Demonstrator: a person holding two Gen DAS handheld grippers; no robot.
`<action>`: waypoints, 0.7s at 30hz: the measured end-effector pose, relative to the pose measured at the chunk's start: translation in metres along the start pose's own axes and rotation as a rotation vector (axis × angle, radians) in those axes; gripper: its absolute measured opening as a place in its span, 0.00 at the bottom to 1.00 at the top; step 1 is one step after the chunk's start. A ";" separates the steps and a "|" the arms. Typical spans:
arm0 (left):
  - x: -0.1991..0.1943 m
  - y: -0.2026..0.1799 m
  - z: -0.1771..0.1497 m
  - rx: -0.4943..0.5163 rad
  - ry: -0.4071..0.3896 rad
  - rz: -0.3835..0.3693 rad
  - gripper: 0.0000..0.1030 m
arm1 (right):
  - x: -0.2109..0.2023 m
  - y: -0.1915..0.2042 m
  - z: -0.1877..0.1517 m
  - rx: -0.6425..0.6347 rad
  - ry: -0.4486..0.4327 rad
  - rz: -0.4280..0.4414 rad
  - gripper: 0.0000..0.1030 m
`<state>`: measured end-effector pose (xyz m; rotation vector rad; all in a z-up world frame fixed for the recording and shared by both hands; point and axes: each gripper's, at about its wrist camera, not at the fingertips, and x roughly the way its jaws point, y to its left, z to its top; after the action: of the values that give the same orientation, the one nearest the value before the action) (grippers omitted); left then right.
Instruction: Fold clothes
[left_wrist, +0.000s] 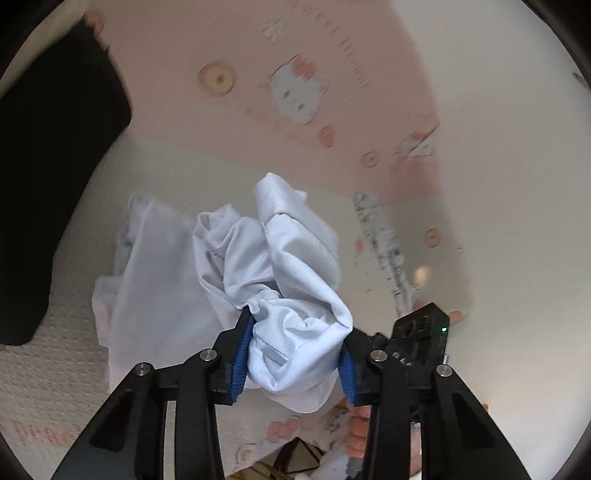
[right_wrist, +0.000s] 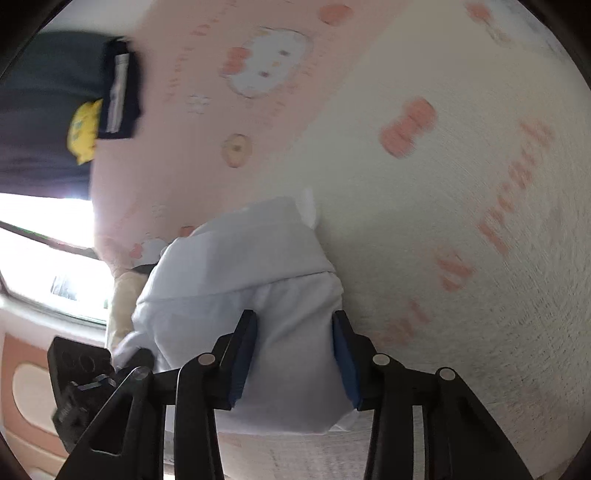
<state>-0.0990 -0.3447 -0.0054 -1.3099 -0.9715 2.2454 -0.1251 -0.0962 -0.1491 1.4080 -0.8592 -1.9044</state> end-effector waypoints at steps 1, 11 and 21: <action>-0.009 -0.006 0.001 0.030 -0.024 0.021 0.35 | -0.002 0.006 -0.002 -0.023 -0.002 0.001 0.40; -0.017 0.032 -0.005 0.071 -0.023 0.230 0.35 | 0.003 0.073 -0.022 -0.352 -0.003 -0.160 0.40; 0.030 0.049 -0.027 0.201 -0.073 0.377 0.38 | 0.011 0.057 -0.016 -0.332 0.059 -0.309 0.41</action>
<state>-0.0894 -0.3505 -0.0683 -1.4220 -0.5332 2.6053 -0.1070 -0.1409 -0.1136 1.4401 -0.2875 -2.1015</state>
